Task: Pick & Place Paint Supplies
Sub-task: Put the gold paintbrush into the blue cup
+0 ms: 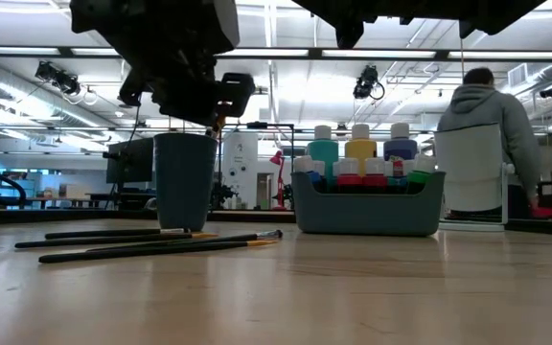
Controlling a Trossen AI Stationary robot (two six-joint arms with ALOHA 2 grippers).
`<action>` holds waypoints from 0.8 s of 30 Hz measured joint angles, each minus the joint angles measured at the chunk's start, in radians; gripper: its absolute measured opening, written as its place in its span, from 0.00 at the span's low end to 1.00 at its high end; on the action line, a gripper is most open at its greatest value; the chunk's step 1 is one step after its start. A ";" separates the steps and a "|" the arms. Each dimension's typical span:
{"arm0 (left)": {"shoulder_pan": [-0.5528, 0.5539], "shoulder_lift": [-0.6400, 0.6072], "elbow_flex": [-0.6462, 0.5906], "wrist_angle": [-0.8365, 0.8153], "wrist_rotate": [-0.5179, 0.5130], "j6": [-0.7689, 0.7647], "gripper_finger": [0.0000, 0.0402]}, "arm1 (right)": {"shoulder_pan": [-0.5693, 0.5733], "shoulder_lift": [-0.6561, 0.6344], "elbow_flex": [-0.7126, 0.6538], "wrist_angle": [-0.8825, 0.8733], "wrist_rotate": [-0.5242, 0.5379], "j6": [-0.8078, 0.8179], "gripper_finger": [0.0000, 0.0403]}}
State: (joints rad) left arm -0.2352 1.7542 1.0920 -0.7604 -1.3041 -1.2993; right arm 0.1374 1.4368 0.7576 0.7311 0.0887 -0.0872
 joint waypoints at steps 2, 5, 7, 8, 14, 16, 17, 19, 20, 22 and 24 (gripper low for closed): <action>0.001 0.000 0.000 0.000 0.008 0.001 0.14 | 0.000 0.000 0.000 0.000 0.000 0.000 0.41; 0.001 0.000 0.000 0.000 0.008 0.025 0.17 | 0.000 0.000 0.000 0.000 0.000 0.000 0.41; -0.002 -0.003 0.000 0.000 0.009 0.051 0.18 | 0.000 0.000 0.000 0.000 0.000 0.000 0.41; -0.006 -0.007 0.000 0.000 0.009 0.055 0.18 | 0.000 0.000 0.000 0.000 0.000 0.000 0.41; -0.046 -0.075 0.029 -0.017 0.008 0.072 0.18 | 0.000 0.000 0.000 -0.001 0.000 0.000 0.41; -0.067 -0.117 0.031 -0.019 0.007 0.098 0.18 | 0.000 0.000 0.001 -0.001 0.000 0.000 0.41; -0.077 -0.141 0.032 -0.020 0.007 0.112 0.18 | 0.000 0.000 0.001 -0.003 0.000 0.000 0.41; -0.100 -0.191 0.033 -0.020 0.007 0.153 0.18 | 0.000 0.000 0.001 -0.007 0.000 0.000 0.41; -0.112 -0.213 0.033 -0.021 0.005 0.171 0.18 | 0.000 0.000 0.001 -0.008 0.000 0.000 0.41; -0.138 -0.256 0.033 -0.023 0.005 0.213 0.18 | 0.000 0.000 0.001 -0.008 0.000 0.000 0.41; -0.164 -0.297 0.033 -0.026 -0.006 0.240 0.18 | 0.000 0.000 0.001 -0.009 0.000 0.000 0.41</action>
State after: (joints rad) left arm -0.3997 1.4569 1.1252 -0.7861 -1.3099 -1.0594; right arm 0.1373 1.4364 0.7582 0.7223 0.0887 -0.0875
